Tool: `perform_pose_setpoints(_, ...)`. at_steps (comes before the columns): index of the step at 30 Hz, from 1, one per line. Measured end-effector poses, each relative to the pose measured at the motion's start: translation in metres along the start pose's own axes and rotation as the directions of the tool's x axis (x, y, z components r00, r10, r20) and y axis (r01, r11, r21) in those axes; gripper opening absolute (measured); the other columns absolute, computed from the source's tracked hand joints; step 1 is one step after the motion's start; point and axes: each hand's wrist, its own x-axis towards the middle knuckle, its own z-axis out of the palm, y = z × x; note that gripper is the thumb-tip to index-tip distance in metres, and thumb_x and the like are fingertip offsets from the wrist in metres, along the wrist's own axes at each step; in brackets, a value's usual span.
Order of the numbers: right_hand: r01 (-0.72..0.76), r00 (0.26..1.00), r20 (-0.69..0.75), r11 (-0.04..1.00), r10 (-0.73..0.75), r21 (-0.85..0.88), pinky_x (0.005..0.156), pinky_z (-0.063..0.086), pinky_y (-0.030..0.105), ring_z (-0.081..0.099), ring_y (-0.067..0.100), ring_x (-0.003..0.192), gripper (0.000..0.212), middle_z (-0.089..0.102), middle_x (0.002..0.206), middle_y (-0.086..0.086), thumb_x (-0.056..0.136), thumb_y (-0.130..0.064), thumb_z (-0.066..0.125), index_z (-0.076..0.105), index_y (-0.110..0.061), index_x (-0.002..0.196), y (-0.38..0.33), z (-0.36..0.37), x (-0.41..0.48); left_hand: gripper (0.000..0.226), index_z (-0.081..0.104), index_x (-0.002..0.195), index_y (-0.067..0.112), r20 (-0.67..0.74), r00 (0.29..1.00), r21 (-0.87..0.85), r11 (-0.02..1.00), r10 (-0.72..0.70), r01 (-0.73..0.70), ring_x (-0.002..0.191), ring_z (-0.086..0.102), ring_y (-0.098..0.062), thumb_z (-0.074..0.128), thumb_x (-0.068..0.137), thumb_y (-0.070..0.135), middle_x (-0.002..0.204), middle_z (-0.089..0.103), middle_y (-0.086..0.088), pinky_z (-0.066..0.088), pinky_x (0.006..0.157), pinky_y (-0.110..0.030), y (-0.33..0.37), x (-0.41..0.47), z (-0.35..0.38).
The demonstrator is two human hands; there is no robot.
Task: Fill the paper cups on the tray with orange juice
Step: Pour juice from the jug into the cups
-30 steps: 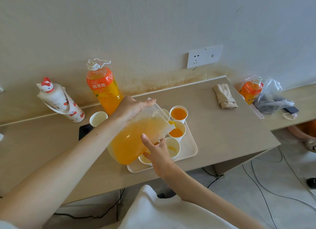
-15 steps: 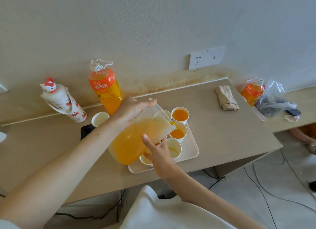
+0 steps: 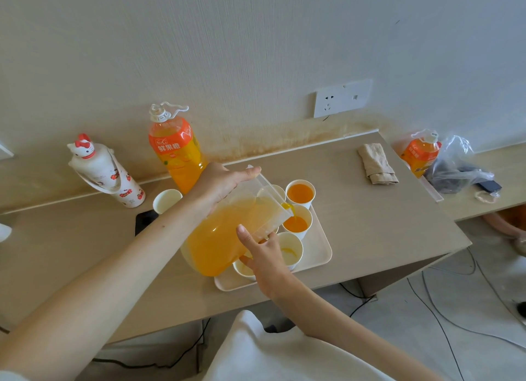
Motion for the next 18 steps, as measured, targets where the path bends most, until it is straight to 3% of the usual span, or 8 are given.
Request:
perform_pose_setpoints(1,0.001,1.000,-0.001,1.000,-0.001,0.000,0.085,0.048,0.031,0.058,0.008,0.106,0.088,0.060,0.124,-0.004,0.065,-0.044,0.077,0.035,-0.021,0.139,-0.0003,-0.0002,-0.0001,0.072,0.056,0.116,-0.014,0.005,1.000,0.007,1.000,-0.001,0.001,0.118,0.050,-0.045,0.072,0.080,0.046,0.120,0.059,-0.026,0.047,0.094,-0.049,0.0001,-0.0007,0.0001)
perform_pose_setpoints(3,0.008,1.000,0.001,1.000,-0.008,0.004,0.079,0.049,0.027,0.058,0.007,0.104,0.086,0.061,0.122,-0.006,0.066,-0.043,0.076,0.036,-0.021,0.139,-0.0005,0.0001,-0.0004,0.066,0.062,0.107,-0.013,0.012,1.000,-0.006,1.000,-0.005,0.006,0.123,0.043,-0.040,0.073,0.080,0.046,0.111,0.065,-0.026,0.049,0.087,-0.048,-0.0014,0.0015,0.0002)
perform_pose_setpoints(4,0.012,1.000,0.002,1.000,-0.012,0.001,0.078,0.049,0.026,0.059,0.007,0.105,0.086,0.061,0.122,-0.006,0.066,-0.043,0.076,0.036,-0.021,0.139,-0.0004,0.0001,-0.0008,0.054,0.068,0.090,-0.006,0.012,1.000,-0.004,1.000,-0.015,0.015,0.124,0.038,-0.033,0.073,0.080,0.046,0.093,0.070,-0.021,0.050,0.077,-0.045,-0.0019,0.0019,0.0000)
perform_pose_setpoints(5,0.013,1.000,0.001,1.000,-0.013,-0.002,0.079,0.050,0.026,0.059,0.007,0.105,0.085,0.061,0.122,-0.006,0.066,-0.043,0.076,0.037,-0.021,0.139,-0.0001,0.0003,-0.0008,0.044,0.065,0.070,0.004,0.017,1.000,0.001,1.000,-0.026,0.026,0.109,0.032,-0.013,0.073,0.080,0.046,0.078,0.069,-0.016,0.049,0.071,-0.041,-0.0011,0.0000,-0.0008)
perform_pose_setpoints(6,0.012,1.000,0.001,1.000,-0.012,-0.004,0.080,0.050,0.026,0.058,0.007,0.105,0.085,0.061,0.122,-0.006,0.066,-0.043,0.076,0.037,-0.021,0.139,-0.0001,0.0005,-0.0009,0.043,0.060,0.063,0.009,0.019,0.999,0.005,1.000,-0.027,0.026,0.124,0.039,-0.033,0.073,0.080,0.046,0.078,0.069,-0.018,0.048,0.072,-0.041,-0.0003,-0.0007,-0.0011)
perform_pose_setpoints(7,0.012,1.000,0.003,1.000,-0.012,-0.003,0.079,0.050,0.026,0.058,0.006,0.104,0.085,0.061,0.122,-0.007,0.066,-0.043,0.076,0.037,-0.021,0.138,0.0003,0.0008,-0.0009,0.046,0.064,0.069,0.003,0.020,1.000,0.007,1.000,-0.022,0.022,0.114,0.054,-0.047,0.073,0.080,0.047,0.094,0.069,-0.025,0.049,0.081,-0.046,0.0003,-0.0011,-0.0015)
perform_pose_setpoints(9,0.015,1.000,0.010,1.000,-0.015,0.000,0.079,0.050,0.026,0.059,0.007,0.106,0.085,0.061,0.122,-0.006,0.066,-0.043,0.076,0.037,-0.022,0.138,0.0007,0.0008,-0.0002,0.067,0.061,0.104,-0.015,0.025,1.000,0.000,1.000,-0.013,0.013,0.120,0.048,-0.046,0.073,0.079,0.047,0.121,0.058,-0.029,0.045,0.096,-0.051,0.0005,-0.0010,-0.0014)
perform_pose_setpoints(18,0.002,1.000,0.007,1.000,-0.002,0.005,0.094,0.048,0.039,0.058,0.012,0.112,0.089,0.061,0.125,-0.004,0.062,-0.048,0.078,0.037,-0.023,0.137,0.0020,0.0002,0.0033,0.080,0.051,0.122,-0.016,0.031,1.000,0.028,1.000,0.005,-0.006,0.122,0.046,-0.046,0.073,0.079,0.048,0.127,0.053,-0.030,0.043,0.098,-0.052,0.0003,0.0020,-0.0003)
